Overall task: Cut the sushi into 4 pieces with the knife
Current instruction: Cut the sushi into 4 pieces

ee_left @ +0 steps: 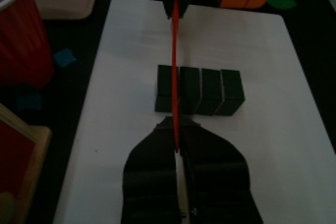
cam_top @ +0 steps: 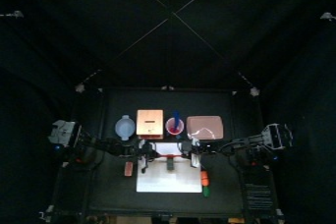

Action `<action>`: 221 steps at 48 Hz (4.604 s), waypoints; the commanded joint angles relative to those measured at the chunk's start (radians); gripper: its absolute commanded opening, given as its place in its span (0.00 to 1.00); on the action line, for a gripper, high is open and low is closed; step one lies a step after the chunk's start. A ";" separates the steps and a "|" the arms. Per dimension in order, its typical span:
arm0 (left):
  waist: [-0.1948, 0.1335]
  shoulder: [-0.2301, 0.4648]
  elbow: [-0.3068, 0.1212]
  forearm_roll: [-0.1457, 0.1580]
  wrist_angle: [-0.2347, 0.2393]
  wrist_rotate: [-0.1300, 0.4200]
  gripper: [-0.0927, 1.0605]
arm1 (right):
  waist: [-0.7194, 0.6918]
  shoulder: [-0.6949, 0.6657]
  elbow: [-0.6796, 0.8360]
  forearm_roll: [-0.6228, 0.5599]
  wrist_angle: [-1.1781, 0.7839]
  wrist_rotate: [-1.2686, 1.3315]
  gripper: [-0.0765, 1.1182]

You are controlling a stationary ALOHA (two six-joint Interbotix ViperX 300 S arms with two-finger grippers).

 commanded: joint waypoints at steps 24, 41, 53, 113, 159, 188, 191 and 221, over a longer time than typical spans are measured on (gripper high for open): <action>-0.018 0.051 -0.031 -0.038 -0.005 -0.002 0.20 | 0.031 0.052 -0.028 0.014 -0.002 0.003 0.10; -0.018 0.124 -0.032 -0.067 0.003 -0.002 0.20 | 0.032 0.146 -0.031 0.028 -0.003 0.003 0.10; -0.002 0.144 -0.034 -0.071 0.003 0.003 0.20 | 0.025 0.150 -0.034 0.020 -0.002 0.003 0.10; -0.034 -0.064 -0.035 -0.026 0.011 0.026 0.20 | 0.054 -0.051 -0.061 0.029 0.081 0.005 0.10; -0.066 0.066 -0.051 -0.074 0.012 0.023 0.20 | 0.078 0.049 -0.069 0.040 0.072 0.005 0.10; -0.080 0.195 -0.058 -0.155 0.028 0.025 0.20 | 0.083 0.186 -0.069 0.063 0.066 0.005 0.10; -0.078 0.198 -0.058 -0.156 0.028 0.025 0.20 | 0.081 0.187 -0.069 0.064 0.066 0.005 0.10; -0.058 0.084 -0.072 -0.144 0.028 0.031 0.20 | 0.080 0.092 -0.104 0.058 0.103 0.005 0.10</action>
